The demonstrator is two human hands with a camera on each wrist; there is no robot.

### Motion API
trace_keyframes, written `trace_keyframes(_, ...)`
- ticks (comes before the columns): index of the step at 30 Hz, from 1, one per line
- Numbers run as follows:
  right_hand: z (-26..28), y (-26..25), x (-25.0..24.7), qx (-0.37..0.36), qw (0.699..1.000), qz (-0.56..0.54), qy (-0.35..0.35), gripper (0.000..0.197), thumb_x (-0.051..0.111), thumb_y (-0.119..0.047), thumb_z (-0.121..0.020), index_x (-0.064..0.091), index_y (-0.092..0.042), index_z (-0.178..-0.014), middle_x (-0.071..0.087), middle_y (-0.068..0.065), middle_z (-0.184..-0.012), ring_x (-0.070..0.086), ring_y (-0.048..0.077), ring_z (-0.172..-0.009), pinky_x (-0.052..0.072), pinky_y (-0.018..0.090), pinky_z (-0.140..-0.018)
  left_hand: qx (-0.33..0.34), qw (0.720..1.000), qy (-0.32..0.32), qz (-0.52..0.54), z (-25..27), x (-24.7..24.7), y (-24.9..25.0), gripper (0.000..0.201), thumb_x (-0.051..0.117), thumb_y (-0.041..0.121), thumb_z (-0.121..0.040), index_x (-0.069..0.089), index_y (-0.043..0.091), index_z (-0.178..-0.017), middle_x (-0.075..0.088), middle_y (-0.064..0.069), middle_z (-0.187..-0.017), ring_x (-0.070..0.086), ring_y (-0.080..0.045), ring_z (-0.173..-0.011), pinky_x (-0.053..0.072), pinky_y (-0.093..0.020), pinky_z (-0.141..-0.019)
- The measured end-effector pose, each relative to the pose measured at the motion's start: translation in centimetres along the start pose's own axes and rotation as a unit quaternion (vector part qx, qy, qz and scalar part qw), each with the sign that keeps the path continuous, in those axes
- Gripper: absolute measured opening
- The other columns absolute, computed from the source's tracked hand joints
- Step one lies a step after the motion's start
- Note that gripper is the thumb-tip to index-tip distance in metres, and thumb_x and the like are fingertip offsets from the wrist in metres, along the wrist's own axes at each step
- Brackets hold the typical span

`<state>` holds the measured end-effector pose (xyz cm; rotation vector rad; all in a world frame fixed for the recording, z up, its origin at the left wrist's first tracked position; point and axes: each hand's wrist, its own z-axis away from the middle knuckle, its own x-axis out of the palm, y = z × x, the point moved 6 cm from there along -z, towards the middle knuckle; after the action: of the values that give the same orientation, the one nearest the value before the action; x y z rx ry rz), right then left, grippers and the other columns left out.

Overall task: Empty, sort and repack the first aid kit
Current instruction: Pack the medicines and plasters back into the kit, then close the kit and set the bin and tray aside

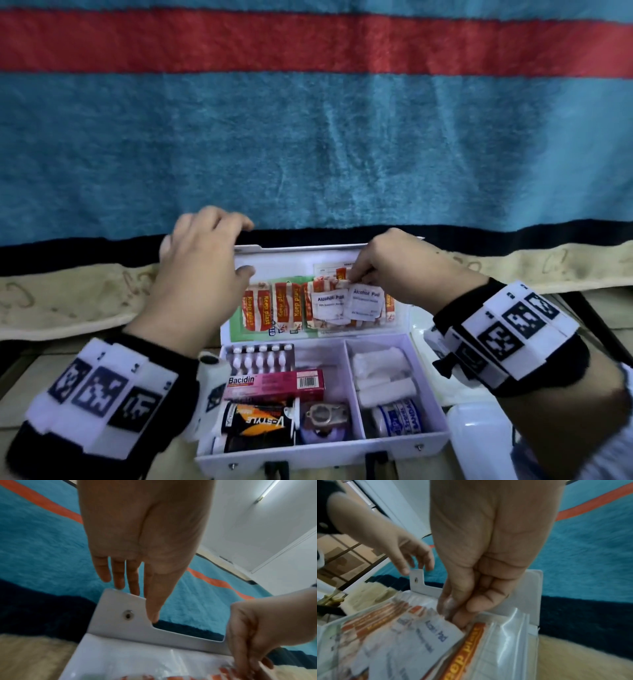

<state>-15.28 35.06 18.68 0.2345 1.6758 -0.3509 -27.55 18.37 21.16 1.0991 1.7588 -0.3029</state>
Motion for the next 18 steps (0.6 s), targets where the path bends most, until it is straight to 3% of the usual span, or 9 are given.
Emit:
trace_keyframes(3,0.9,0.5,-0.1,0.02,0.999,-0.021,0.033,0.032,0.061,-0.005,-0.082,0.074,-0.029,-0.098,0.073,-0.007,-0.097,0.067,0.015,-0.089,0.056,0.034,-0.077,-0.018,0.999,-0.038,-0.014,-0.5,1.2,-1.0,0.033,0.065,0.022,-0.084,0.059,0.028,-0.116,0.056,0.002,-0.118,0.046,-0.024,-0.119,0.034,-0.039,-0.096)
trace_keyframes(6,2.7,0.7,-1.1,0.055,0.991,-0.064,0.106,0.024,0.061,-0.013,-0.08,0.074,-0.028,-0.095,0.071,-0.007,-0.098,0.065,0.017,-0.09,0.054,0.034,-0.08,-0.007,0.999,-0.044,0.006,-0.4,1.6,-1.4,0.024,0.063,0.014,-0.083,0.066,0.03,-0.102,0.06,0.003,-0.104,0.053,-0.024,-0.11,0.042,-0.042,-0.093)
trace_keyframes(8,4.1,0.9,-1.9,0.081,0.98,-0.078,0.164,0.025,0.062,-0.01,-0.079,0.07,-0.025,-0.099,0.064,-0.007,-0.094,0.062,0.017,-0.09,0.05,0.029,-0.077,0.007,0.999,-0.034,0.013,-0.4,1.4,-1.4,0.025,0.062,0.007,-0.082,0.068,0.028,-0.094,0.058,0.004,-0.096,0.055,-0.025,-0.105,0.044,-0.042,-0.091)
trace_keyframes(10,5.5,0.9,-2.5,0.102,0.972,-0.057,0.206,0.031,0.067,-0.011,-0.076,0.061,-0.02,-0.105,0.053,-0.005,-0.094,0.055,0.019,-0.095,0.04,0.026,-0.076,0.014,0.999,-0.031,0.04,-0.1,1.1,-1.3,0.024,0.061,0.002,-0.08,0.069,0.023,-0.09,0.054,0.005,-0.089,0.056,-0.025,-0.099,0.043,-0.034,-0.084)
trace_keyframes(14,7.4,1.1,-3.3,0.139,0.958,-0.024,0.25,0.039,0.07,-0.018,-0.077,0.057,-0.016,-0.114,0.05,0.006,-0.106,0.048,0.028,-0.103,0.04,0.038,-0.091,0.019,0.999,-0.024,0.044,1.1,-0.7,-1.0,0.016,0.06,0.012,-0.086,0.07,0.025,-0.088,0.067,0.0,-0.091,0.06,-0.027,-0.093,0.037,-0.029,-0.069)
trace_keyframes(18,9.4,-0.4,-4.5,0.123,0.95,0.056,0.282,0.015,0.056,-0.027,-0.085,0.069,-0.022,-0.091,0.066,0.001,-0.089,0.048,0.03,-0.084,0.04,0.04,-0.075,0.04,0.998,-0.039,0.027,3.5,-3.6,-0.7,0.013,0.058,0.021,-0.088,0.071,0.026,-0.089,0.069,0.0,-0.079,0.059,-0.024,-0.08,0.04,-0.03,-0.065)
